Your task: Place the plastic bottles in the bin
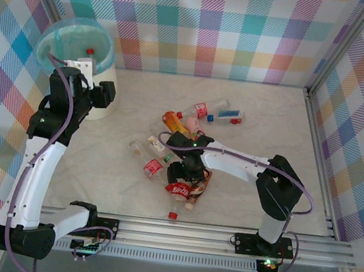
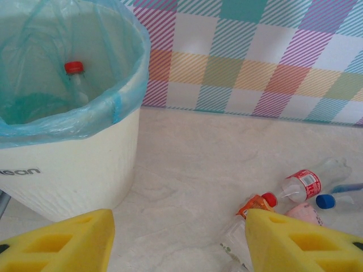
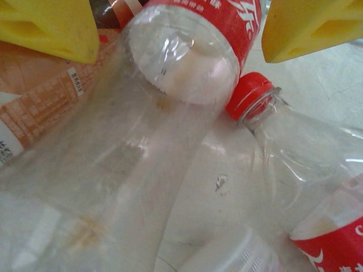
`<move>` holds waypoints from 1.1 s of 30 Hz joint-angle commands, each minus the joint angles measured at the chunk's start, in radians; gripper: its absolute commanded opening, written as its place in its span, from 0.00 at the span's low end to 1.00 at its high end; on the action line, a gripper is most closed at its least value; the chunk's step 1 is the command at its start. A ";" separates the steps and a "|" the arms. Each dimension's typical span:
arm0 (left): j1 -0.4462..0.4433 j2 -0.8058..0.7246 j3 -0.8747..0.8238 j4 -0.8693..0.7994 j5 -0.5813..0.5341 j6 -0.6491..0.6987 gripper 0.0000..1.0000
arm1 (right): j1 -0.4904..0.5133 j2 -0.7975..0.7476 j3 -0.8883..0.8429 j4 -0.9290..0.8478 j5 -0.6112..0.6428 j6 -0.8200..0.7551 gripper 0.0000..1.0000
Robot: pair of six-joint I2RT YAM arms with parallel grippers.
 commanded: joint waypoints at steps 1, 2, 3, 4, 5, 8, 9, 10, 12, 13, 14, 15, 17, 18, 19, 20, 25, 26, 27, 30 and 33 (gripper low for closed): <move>-0.010 -0.010 -0.015 0.030 0.013 0.008 0.62 | 0.005 0.038 0.024 -0.041 0.016 0.018 0.77; -0.010 -0.010 -0.016 0.029 0.013 0.007 0.62 | 0.006 0.044 0.024 -0.040 0.017 0.018 0.78; -0.010 -0.011 -0.016 0.029 0.014 0.007 0.62 | 0.005 0.048 0.024 -0.038 0.017 0.017 0.78; -0.010 -0.010 -0.014 0.028 0.015 0.006 0.62 | 0.006 0.054 0.024 -0.037 0.018 0.015 0.78; -0.010 -0.011 -0.014 0.028 0.017 0.006 0.63 | 0.006 0.059 0.021 -0.034 0.018 0.015 0.78; -0.011 -0.011 -0.013 0.031 0.015 0.004 0.63 | 0.006 0.071 0.014 -0.026 0.019 0.012 0.78; -0.010 -0.012 -0.014 0.033 0.014 0.003 0.63 | 0.005 0.076 0.014 -0.026 0.018 0.011 0.78; -0.011 -0.010 -0.014 0.034 0.013 0.001 0.63 | 0.006 0.081 0.016 -0.026 0.018 0.009 0.78; -0.010 -0.008 -0.014 0.036 0.014 -0.003 0.63 | 0.005 0.085 0.015 -0.025 0.018 0.008 0.79; -0.010 -0.009 -0.016 0.038 0.016 -0.004 0.63 | 0.006 0.087 0.016 -0.025 0.020 0.007 0.79; -0.010 -0.009 -0.016 0.040 0.017 -0.006 0.63 | 0.005 0.087 0.015 -0.025 0.020 0.006 0.80; -0.010 -0.007 -0.016 0.041 0.017 -0.007 0.63 | 0.005 0.087 0.017 -0.026 0.021 0.005 0.80; -0.011 -0.006 -0.016 0.044 0.015 -0.008 0.63 | 0.005 0.084 0.016 -0.026 0.024 0.004 0.80; -0.010 -0.004 -0.015 0.045 0.015 -0.009 0.63 | 0.005 0.083 0.015 -0.027 0.024 0.004 0.80; -0.010 -0.002 -0.016 0.045 0.016 -0.010 0.63 | 0.006 0.081 0.014 -0.028 0.024 0.003 0.80; -0.010 0.001 -0.016 0.044 0.015 -0.010 0.63 | 0.005 0.080 0.015 -0.029 0.023 0.001 0.80; -0.010 0.001 -0.022 0.042 0.017 -0.019 0.63 | 0.005 0.082 0.008 -0.030 0.027 0.002 0.80; -0.010 0.001 -0.023 0.042 0.015 -0.018 0.63 | 0.006 0.084 0.009 -0.032 0.030 0.003 0.81; -0.011 0.000 -0.025 0.042 0.016 -0.019 0.63 | 0.006 0.086 0.008 -0.033 0.034 0.001 0.81; -0.010 0.001 -0.025 0.042 0.011 -0.019 0.63 | 0.006 0.097 0.012 -0.031 0.046 -0.005 0.82; -0.011 0.001 -0.025 0.047 0.011 -0.022 0.63 | 0.005 0.111 0.022 -0.028 0.050 -0.008 0.82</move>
